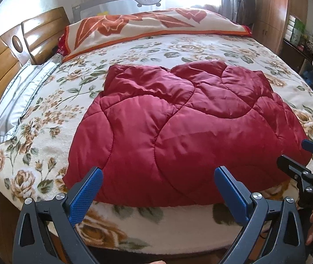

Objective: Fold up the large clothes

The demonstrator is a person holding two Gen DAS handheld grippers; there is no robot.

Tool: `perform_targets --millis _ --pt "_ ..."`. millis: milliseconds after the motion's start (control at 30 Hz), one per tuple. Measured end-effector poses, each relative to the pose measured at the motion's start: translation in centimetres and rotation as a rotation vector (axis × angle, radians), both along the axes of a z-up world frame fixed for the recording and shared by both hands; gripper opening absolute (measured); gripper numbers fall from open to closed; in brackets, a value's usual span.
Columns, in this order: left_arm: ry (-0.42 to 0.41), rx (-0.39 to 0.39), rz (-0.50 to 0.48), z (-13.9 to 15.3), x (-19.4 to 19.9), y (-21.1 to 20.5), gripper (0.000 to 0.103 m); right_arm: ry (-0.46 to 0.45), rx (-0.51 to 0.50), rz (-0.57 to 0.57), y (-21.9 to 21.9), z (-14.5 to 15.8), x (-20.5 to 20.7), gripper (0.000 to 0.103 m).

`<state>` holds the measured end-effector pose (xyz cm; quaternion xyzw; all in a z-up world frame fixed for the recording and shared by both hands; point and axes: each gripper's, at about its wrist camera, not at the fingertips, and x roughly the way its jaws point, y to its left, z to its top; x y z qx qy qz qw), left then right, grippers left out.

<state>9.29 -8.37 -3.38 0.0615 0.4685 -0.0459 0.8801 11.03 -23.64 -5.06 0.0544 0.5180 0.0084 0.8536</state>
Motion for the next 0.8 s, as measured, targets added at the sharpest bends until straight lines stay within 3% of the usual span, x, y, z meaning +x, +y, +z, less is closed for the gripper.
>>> perform_targets --millis 800 --pt "0.000 -0.014 0.012 0.19 0.08 -0.19 0.102 -0.008 -0.017 0.008 0.82 0.66 -0.12 0.103"
